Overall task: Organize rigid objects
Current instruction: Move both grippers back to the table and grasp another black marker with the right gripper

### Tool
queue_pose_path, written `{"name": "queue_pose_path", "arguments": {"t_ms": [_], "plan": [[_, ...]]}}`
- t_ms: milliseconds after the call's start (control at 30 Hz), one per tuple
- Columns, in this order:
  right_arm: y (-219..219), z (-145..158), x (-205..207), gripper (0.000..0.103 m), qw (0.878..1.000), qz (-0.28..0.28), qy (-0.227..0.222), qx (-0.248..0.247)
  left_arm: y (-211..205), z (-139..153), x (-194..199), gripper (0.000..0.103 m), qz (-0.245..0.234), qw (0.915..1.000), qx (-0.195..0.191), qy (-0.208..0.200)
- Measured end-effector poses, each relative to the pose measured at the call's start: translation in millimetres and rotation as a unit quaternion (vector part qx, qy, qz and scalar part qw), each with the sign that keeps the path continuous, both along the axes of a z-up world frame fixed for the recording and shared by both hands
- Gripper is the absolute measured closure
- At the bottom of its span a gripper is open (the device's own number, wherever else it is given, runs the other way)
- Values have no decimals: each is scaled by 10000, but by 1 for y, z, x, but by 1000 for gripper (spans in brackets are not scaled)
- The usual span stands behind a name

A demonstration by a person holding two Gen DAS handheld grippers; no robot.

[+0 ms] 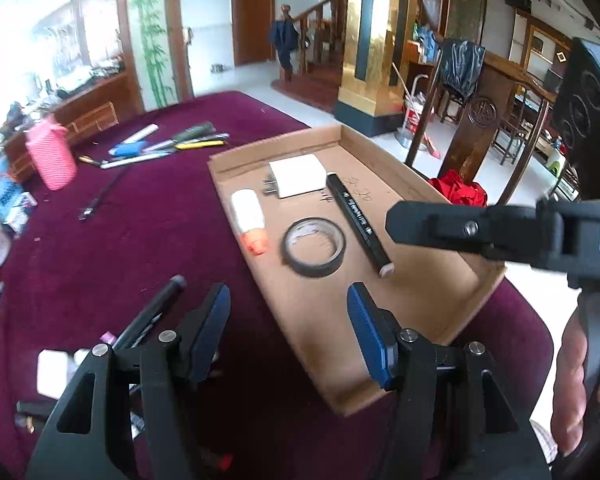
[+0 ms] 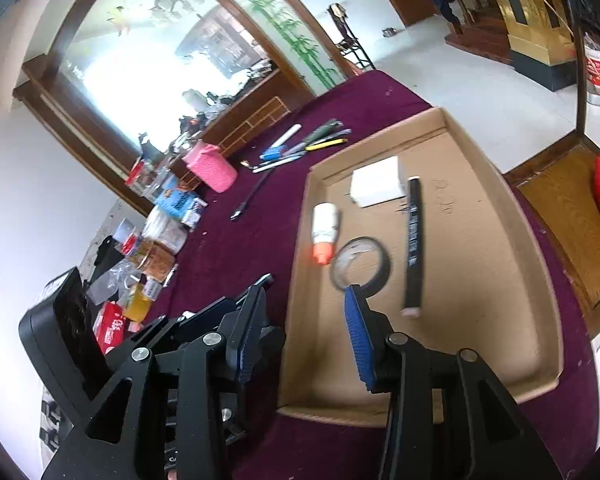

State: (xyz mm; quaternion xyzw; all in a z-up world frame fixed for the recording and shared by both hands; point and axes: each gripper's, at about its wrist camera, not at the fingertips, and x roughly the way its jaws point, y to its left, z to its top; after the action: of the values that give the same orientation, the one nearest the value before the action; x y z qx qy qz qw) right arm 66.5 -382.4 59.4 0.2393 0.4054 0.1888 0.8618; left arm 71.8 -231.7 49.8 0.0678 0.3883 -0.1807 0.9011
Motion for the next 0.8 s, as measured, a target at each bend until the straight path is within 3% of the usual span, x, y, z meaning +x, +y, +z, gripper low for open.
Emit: {"name": "queue_pose_path", "arguments": {"t_ms": [267,433,667,800], "plan": [[52,-5,-18,59,9988,441,-114,-150,50,-1,-39,43,408,9985,78,-361],[86,-26,-26,54,9951,975,27,-187,120,-14,-63,43,846,9955,-210,-376],[134,-54,-20,53,9867,1564,317,-323,237,-37,-62,43,1883,9787,-806,-114],[150,-65,-16,53,9830,1722,449,-452,271,-47,-63,43,2238,9682,-1106,-147]]}}
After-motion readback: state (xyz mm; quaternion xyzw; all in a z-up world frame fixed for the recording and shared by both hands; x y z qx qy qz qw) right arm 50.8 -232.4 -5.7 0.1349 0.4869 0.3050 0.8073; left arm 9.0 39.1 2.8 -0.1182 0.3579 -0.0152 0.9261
